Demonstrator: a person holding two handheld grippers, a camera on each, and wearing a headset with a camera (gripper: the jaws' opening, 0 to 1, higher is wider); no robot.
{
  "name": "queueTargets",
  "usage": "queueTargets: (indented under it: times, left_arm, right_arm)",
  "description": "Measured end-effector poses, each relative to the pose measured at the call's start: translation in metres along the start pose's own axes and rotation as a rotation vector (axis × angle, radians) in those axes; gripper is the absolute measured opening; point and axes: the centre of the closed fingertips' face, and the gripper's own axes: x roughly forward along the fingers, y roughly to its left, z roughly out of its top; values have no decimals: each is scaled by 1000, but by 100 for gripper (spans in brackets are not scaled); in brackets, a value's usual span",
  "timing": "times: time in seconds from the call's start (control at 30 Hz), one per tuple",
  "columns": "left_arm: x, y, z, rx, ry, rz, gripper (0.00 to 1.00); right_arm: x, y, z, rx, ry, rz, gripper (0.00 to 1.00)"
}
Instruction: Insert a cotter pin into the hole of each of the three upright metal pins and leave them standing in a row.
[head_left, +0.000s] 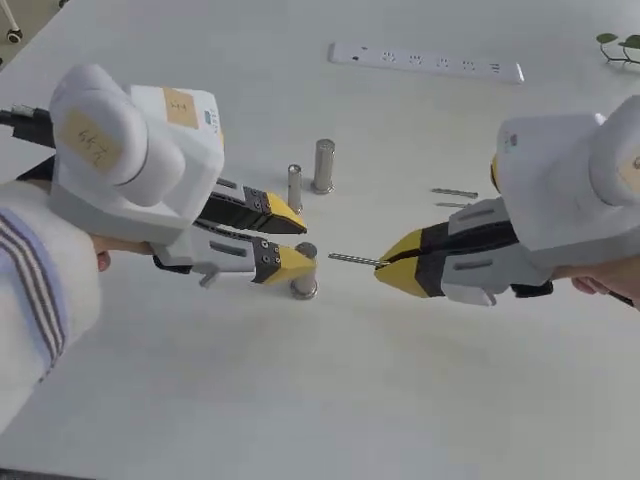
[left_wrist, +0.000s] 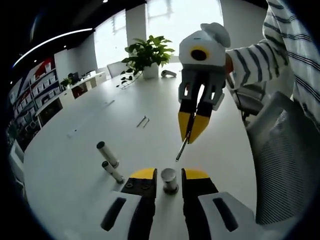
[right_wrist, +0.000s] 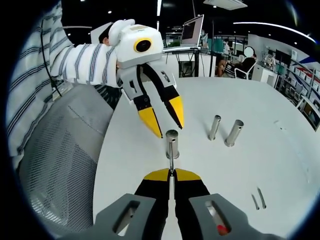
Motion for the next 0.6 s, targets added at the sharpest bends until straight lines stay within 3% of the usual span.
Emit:
queueTargets:
  times: [0.6]
  left_arm:
    - [4, 0, -5, 8, 9, -38, 10]
  right_arm:
    - [11, -9, -2, -9, 23, 21, 0]
